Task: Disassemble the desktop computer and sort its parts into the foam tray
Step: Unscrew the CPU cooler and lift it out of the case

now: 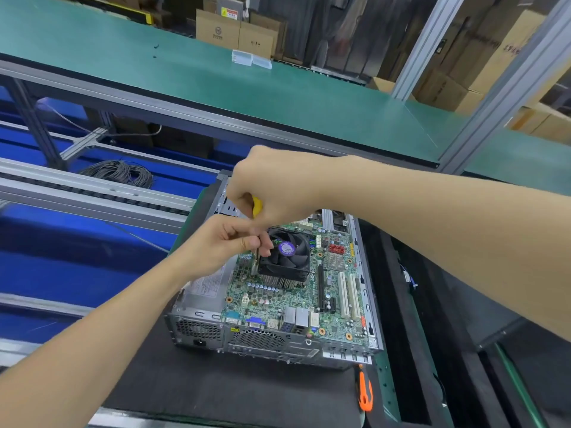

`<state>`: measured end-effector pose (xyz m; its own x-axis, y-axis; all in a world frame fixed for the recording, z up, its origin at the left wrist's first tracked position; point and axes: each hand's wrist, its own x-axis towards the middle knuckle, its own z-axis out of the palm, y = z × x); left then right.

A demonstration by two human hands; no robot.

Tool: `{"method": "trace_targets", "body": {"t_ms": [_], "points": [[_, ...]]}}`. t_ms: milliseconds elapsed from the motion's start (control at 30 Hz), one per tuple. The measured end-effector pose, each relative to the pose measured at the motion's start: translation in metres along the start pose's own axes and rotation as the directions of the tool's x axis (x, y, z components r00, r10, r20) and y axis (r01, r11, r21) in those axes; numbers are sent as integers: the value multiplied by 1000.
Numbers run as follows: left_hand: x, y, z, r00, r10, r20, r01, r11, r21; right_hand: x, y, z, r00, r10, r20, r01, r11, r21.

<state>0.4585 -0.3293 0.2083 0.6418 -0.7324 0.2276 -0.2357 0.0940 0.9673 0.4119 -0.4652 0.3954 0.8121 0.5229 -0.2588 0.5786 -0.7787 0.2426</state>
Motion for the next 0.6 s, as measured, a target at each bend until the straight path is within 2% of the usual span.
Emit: {"method": "trace_targets", "body": {"t_ms": [67,100,133,200,300,400,600], "points": [[1,3,-3,1000,-14,7,14,1000,9,4,0,4,983,140,-117,-122,982,146],[2,4,-4,1000,-20,13,20,1000,3,6,1,8,960,250,-122,-222,952,209],[3,4,-4,1000,-24,17,24,1000,-3,10,3,11,940,333,-71,-308,922,235],[5,3,-2,1000,-22,0,22,999,-24,17,3,14,932,360,39,-359,907,219],[5,-1,1,998,-12,-59,9,999,-47,18,-1,10,953,300,52,-304,942,140],[5,-4,5,990,-20,-142,8,997,-83,15,3,5,983,163,86,-171,980,105],[8,-5,10,976,-18,-217,26,999,33,7,18,3,995,-23,96,12,994,109]]}}
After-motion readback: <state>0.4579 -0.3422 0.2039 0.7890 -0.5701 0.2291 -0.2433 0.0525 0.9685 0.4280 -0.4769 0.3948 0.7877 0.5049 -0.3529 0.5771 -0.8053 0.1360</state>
